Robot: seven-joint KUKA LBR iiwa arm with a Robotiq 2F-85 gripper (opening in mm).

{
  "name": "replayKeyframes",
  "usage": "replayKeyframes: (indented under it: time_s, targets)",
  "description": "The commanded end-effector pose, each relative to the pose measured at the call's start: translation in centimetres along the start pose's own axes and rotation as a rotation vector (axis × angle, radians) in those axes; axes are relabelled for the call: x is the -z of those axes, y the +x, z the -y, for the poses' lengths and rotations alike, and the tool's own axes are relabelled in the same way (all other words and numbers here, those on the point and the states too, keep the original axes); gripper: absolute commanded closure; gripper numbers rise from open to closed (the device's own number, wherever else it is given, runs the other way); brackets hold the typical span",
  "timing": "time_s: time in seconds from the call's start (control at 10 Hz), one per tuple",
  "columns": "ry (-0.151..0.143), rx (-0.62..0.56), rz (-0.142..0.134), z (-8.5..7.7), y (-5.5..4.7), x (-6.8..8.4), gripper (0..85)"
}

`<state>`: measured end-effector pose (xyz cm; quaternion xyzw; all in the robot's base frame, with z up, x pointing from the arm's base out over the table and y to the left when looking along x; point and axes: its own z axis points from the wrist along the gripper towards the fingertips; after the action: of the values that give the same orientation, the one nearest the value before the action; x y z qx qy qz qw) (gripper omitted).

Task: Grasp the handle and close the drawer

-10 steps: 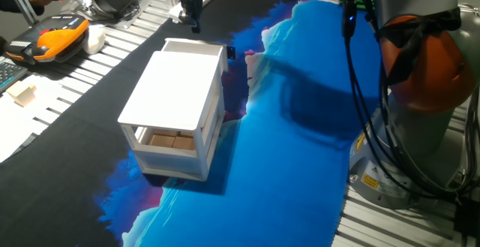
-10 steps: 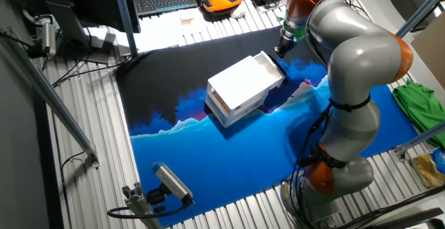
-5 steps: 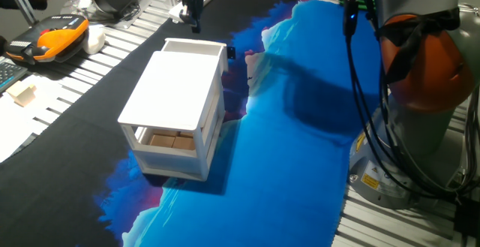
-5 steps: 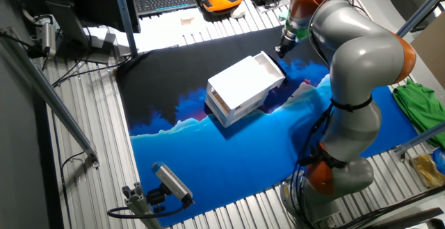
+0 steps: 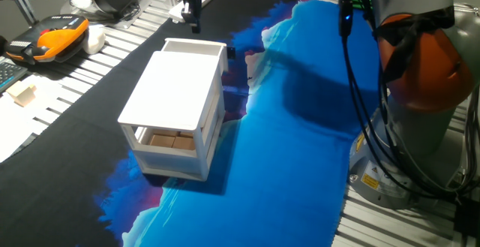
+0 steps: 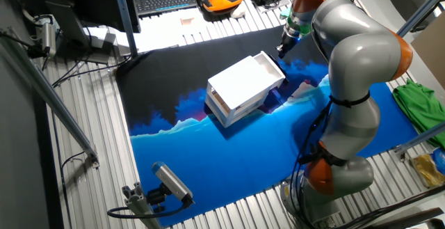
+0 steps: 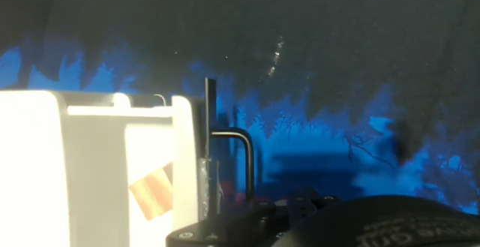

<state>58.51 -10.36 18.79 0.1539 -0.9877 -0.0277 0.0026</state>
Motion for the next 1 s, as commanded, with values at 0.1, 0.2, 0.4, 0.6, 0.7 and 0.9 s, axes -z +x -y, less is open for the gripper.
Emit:
replayKeyframes:
  time_s: [0.1,0.2,0.4,0.6,0.7,0.9]
  targets:
    - [-0.016,-0.009,0.011,-0.02,-0.01,-0.02,85.0]
    - [-0.016,-0.010,0.020,-0.02,-0.01,-0.02,85.0]
    - [-0.009,-0.026,0.028,-0.02,-0.01,-0.02,85.0]
    - [-0.019,-0.031,0.030,-0.02,-0.01,-0.02,85.0]
    - [-0.009,-0.031,0.030,-0.02,-0.01,-0.02,85.0]
    - [0.010,-0.023,0.027,0.01,0.11,-0.02,85.0]
